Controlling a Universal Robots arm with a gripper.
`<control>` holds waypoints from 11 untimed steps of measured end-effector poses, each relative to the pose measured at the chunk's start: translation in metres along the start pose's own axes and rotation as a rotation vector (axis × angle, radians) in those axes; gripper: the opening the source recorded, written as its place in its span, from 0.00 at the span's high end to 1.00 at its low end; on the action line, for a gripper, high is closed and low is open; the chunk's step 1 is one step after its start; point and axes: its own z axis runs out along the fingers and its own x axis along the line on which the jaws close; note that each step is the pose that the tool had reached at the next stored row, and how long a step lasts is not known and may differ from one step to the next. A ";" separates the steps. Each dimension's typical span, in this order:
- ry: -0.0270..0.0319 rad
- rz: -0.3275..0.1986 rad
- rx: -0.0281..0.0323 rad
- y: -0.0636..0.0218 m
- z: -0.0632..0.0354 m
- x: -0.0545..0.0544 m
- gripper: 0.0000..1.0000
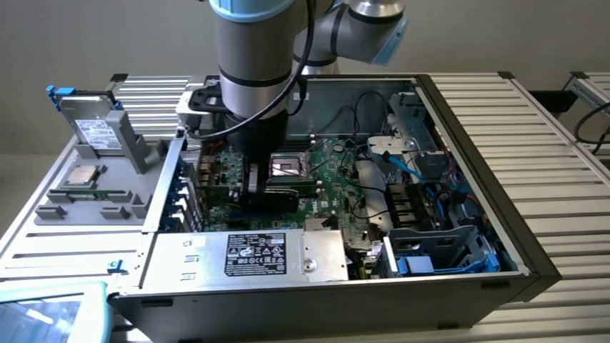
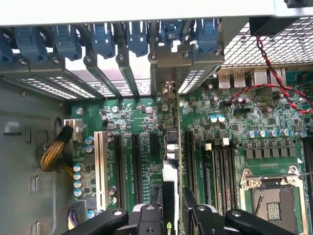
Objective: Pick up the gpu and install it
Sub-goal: 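Insert the gpu into the slot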
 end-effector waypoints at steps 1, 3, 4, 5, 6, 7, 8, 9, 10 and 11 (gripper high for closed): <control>0.0014 0.000 0.0001 0.0000 0.0000 0.000 0.73; 0.0038 0.000 0.0003 0.0002 0.0002 -0.001 0.73; 0.0062 0.001 0.0005 0.0002 0.0002 -0.002 0.73; 0.0093 0.001 0.0008 0.0002 0.0003 -0.002 0.73; 0.0137 0.001 0.0010 0.0003 0.0003 -0.003 0.73; 0.0195 0.001 0.0018 0.0004 0.0003 -0.005 0.73; 0.0236 0.001 0.0029 0.0005 0.0004 -0.006 0.73; 0.0255 0.002 0.0035 0.0006 0.0004 -0.007 0.73; 0.0254 0.002 0.0035 0.0006 0.0004 -0.007 0.73; 0.0254 0.002 0.0036 0.0006 0.0004 -0.007 0.73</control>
